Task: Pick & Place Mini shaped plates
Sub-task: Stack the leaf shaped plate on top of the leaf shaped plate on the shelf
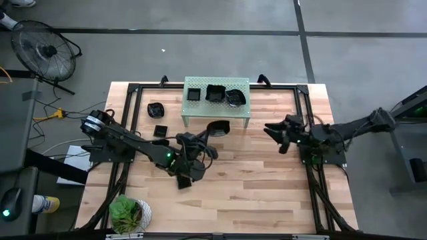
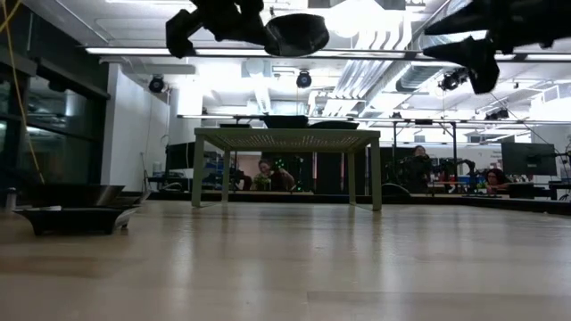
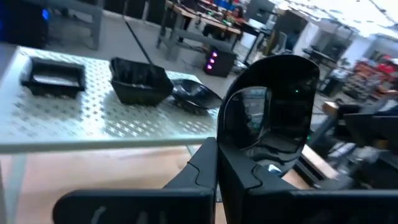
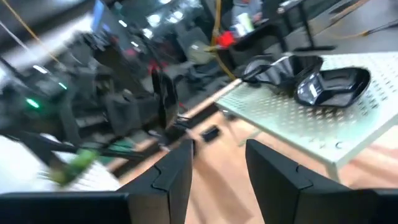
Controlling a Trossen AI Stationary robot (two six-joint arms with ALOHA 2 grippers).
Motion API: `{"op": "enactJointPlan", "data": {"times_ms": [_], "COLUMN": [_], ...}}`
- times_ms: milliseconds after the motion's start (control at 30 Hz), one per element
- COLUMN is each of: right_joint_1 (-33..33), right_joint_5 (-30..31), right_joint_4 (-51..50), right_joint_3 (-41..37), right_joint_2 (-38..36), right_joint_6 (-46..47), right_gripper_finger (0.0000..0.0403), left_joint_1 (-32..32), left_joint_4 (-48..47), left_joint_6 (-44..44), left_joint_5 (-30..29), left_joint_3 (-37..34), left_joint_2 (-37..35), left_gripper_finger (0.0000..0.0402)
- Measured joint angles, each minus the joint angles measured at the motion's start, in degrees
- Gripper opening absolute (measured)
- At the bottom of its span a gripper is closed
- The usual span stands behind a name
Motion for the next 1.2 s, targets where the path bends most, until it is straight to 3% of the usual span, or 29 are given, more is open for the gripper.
{"op": "enactJointPlan", "data": {"times_ms": [267,400,633,800,1067,1200], "right_joint_1": [5.7,6.8,6.3,4.5,-1.7,-3.6], "right_joint_5": [18.0,21.8,21.6,18.6,10.6,6.6], "right_joint_4": [0.0,4.0,27.7,40.9,44.7,44.5], "right_joint_3": [11.3,14.6,15.2,15.2,16.7,20.7], "right_joint_2": [23.0,33.9,50.0,54.0,56.4,58.5], "right_joint_6": [-5.2,-5.2,-5.4,-8.4,-6.9,-10.5], "right_gripper_finger": [0.0144,0.0144,0.0144,0.0144,0.0144,0.0144], "left_joint_1": [1.1,1.1,1.1,1.1,1.1,1.1], "left_joint_4": [0.6,0.6,0.5,0.5,-1.2,-1.7], "left_joint_6": [4.6,6.6,9.8,11.7,11.7,11.7], "left_joint_5": [-3.8,-5.5,-5.9,-5.9,-5.5,-5.4], "left_joint_3": [0.0,0.0,0.0,0.0,0.0,0.0], "left_joint_2": [0.0,0.0,0.0,0.0,0.0,0.0], "left_gripper_finger": [0.0000,0.0000,0.0000,0.0000,0.0000,0.0000]}}
